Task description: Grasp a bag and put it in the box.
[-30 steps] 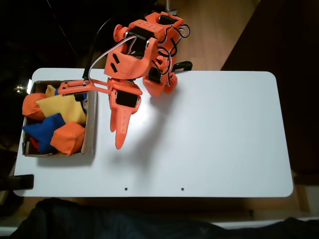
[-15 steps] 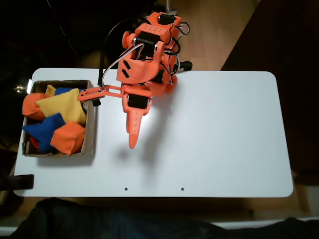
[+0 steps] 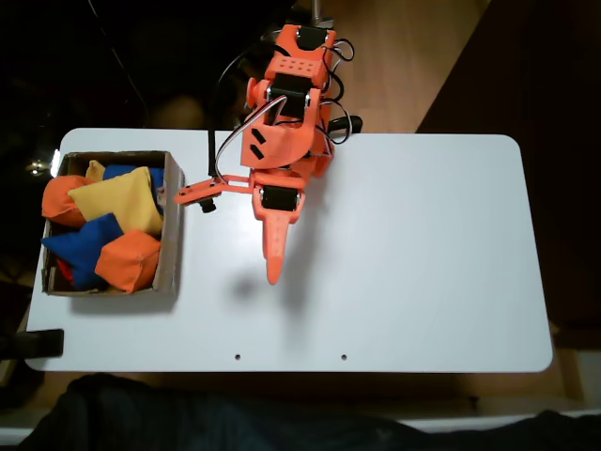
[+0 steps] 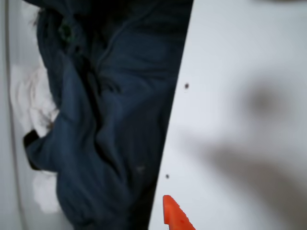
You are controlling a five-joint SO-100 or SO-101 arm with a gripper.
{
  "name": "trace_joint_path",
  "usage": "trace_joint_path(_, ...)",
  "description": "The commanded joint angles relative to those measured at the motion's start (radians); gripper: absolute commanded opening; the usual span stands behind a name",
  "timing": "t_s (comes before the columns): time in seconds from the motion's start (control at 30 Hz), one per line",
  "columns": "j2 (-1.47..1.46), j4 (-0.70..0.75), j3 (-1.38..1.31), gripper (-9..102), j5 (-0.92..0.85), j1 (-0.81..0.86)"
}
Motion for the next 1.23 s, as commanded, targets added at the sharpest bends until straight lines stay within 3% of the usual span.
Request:
trace_joint_path(0.0, 0.037, -0.034, 0.023, 57, 0.031, -0.025)
trace_joint_path(0.33, 0.106, -0.071, 0.16, 57, 0.095, -0.094)
trace_joint_path(0.43, 0.133, -0.087, 0.198, 43, 0.098, -0.109)
trace_joint_path(0.7, 0.199, -0.089, 0.282, 34, 0.1, -0.158)
trace_joint_path(0.83, 0.235, -0.087, 0.333, 18, 0.092, -0.183)
trace_joint_path(1.2, 0.319, -0.074, 0.437, 0, 0.126, -0.206)
